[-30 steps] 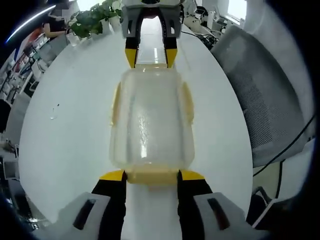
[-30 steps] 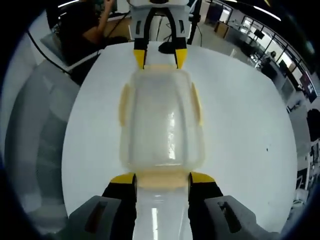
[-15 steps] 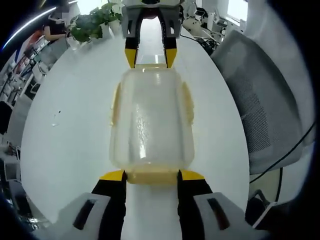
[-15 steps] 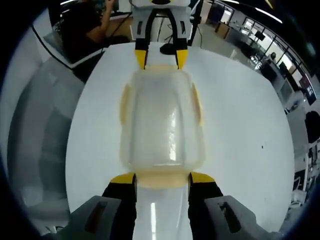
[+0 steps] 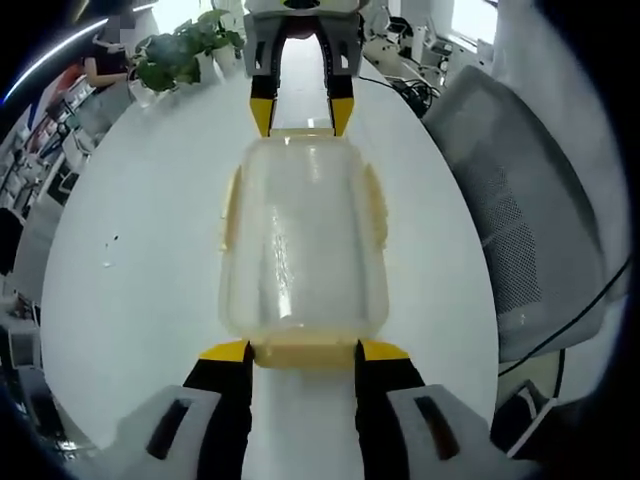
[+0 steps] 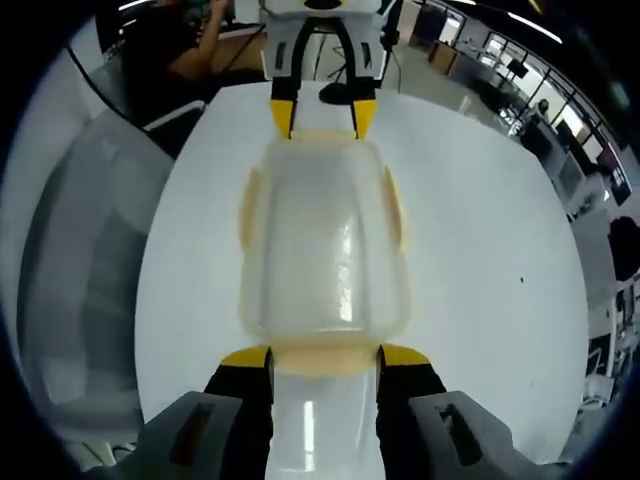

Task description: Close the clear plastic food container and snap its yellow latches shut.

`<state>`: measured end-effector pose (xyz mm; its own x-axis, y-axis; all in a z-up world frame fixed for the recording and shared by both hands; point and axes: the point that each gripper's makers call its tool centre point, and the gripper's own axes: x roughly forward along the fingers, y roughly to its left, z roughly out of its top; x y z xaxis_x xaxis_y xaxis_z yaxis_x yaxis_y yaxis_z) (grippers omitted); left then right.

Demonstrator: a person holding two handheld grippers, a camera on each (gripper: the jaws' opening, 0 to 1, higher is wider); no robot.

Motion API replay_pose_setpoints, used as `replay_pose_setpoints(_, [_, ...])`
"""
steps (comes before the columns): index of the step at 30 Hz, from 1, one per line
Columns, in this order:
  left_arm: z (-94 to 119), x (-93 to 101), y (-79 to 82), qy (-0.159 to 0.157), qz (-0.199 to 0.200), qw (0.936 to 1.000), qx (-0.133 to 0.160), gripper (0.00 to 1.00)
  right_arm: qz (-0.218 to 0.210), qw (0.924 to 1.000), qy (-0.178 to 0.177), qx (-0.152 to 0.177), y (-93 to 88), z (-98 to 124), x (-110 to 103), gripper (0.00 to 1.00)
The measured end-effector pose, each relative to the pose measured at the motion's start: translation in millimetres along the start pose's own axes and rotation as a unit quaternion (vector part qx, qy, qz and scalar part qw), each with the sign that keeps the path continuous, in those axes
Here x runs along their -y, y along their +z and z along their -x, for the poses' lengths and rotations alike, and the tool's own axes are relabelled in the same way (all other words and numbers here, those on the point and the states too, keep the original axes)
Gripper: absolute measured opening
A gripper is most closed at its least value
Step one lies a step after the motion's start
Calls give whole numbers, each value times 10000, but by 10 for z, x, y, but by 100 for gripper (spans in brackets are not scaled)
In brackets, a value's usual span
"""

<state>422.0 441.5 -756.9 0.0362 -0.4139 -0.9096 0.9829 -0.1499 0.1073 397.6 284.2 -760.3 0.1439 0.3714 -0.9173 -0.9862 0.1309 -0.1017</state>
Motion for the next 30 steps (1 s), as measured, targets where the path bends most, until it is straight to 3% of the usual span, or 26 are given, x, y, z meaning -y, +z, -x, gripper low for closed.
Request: replay_pose_setpoints(30, [-181,-14,592,-92,-228,9997,87,39,-221,9997,-97,13,-546,240,-66,39])
